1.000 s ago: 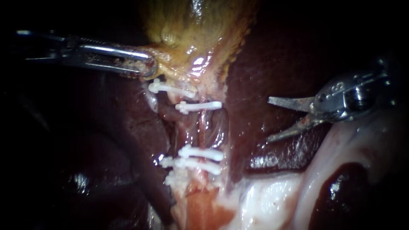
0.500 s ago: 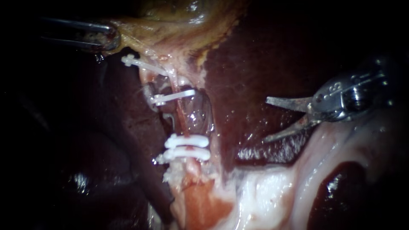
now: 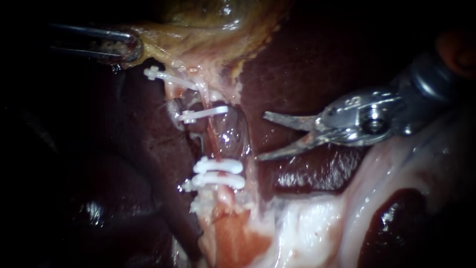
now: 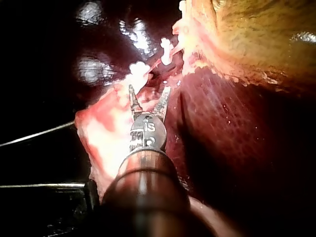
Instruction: Go to the cutting position right tube
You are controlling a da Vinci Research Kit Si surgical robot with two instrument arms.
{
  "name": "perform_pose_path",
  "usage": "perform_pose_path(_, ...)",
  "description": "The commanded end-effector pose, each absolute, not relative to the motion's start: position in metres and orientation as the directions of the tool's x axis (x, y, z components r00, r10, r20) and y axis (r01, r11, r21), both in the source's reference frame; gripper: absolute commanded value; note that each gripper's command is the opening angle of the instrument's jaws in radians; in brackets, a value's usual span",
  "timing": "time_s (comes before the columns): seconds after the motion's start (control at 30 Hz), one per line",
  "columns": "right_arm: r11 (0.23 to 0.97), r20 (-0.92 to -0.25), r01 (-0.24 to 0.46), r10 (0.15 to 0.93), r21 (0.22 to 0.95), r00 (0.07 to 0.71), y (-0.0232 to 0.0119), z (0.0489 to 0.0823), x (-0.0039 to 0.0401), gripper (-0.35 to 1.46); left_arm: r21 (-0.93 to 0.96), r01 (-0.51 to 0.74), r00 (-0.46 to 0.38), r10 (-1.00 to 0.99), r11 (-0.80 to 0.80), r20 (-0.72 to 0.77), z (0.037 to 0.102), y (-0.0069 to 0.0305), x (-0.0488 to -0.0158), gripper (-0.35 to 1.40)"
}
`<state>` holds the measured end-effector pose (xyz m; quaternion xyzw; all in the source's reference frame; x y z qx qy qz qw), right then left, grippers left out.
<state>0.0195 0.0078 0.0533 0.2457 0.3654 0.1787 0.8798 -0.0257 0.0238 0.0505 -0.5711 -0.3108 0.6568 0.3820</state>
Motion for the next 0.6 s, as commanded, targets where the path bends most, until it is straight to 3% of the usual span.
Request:
perform_pose_path(0.03, 0.811, -0.551, -0.130, 0.495, 0.570, 0.672, 0.0076, 0.0537, 0.0198, 1.40, -0.844, -0.147, -0.056, 0.857, -0.515, -0.513, 0.0505, 0.0238, -0.0257, -0.35)
perform_pose_path(0.5, 0.771, -0.526, -0.119, 0.530, 0.625, 0.665, 0.0072, 0.0598, 0.0253, 1.40, -0.844, -0.149, -0.055, 0.857, -0.515, -0.513, 0.0504, 0.0237, -0.0259, -0.35)
perform_pose_path(0.6, 0.735, -0.540, -0.098, 0.575, 0.671, 0.615, 0.0072, 0.0604, 0.0260, 1.40, -0.844, -0.149, -0.055, 0.857, -0.515, -0.513, 0.0504, 0.0237, -0.0259, -0.35)
